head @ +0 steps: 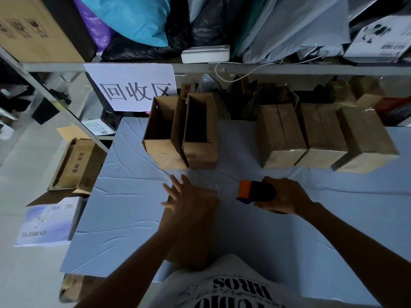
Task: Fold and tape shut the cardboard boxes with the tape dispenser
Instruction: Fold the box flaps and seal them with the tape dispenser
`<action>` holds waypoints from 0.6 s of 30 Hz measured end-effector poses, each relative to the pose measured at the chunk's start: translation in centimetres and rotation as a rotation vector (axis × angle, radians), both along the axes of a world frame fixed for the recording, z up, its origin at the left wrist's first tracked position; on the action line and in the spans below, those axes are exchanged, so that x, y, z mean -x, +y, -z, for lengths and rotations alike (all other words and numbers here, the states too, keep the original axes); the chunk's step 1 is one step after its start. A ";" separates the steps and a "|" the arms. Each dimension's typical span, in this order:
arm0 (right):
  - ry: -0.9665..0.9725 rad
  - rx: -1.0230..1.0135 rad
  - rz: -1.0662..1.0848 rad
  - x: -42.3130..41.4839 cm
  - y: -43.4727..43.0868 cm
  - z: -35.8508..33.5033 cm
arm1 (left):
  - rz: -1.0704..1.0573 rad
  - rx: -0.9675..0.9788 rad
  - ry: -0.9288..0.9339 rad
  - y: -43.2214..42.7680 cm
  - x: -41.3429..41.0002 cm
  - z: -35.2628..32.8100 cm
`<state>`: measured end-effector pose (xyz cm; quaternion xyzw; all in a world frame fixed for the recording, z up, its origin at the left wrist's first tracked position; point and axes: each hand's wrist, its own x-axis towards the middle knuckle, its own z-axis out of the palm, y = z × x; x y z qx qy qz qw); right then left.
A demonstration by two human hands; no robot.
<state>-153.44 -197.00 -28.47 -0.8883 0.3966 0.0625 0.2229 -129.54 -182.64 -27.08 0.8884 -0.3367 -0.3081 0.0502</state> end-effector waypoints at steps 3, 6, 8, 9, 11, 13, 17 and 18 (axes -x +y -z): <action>-0.030 -0.045 0.016 0.1 0.5 -0.3 | 0.025 -0.084 -0.046 0.4 1.1 -0.1; -0.071 -0.067 0.072 0.0 0.9 -1.1 | 0.011 0.009 -0.036 0.3 -0.1 -0.3; -0.080 -0.056 0.106 -0.5 1.0 -1.7 | 0.016 0.050 0.023 0.4 -1.8 -0.2; -0.088 -0.040 0.108 -0.8 1.1 -2.1 | 0.041 0.069 0.045 0.6 -2.6 -0.1; -0.110 0.008 0.088 -1.7 1.5 -3.0 | 0.078 0.140 0.095 0.9 -3.9 0.2; -0.119 0.056 0.045 -2.6 1.9 -3.8 | 0.130 0.210 0.128 1.0 -4.7 0.1; -0.107 0.024 0.060 -3.8 2.5 -4.3 | 0.202 0.200 0.095 0.7 -5.3 0.2; -0.101 0.035 0.042 -4.1 2.6 -4.1 | 0.232 0.210 0.087 0.7 -5.5 0.4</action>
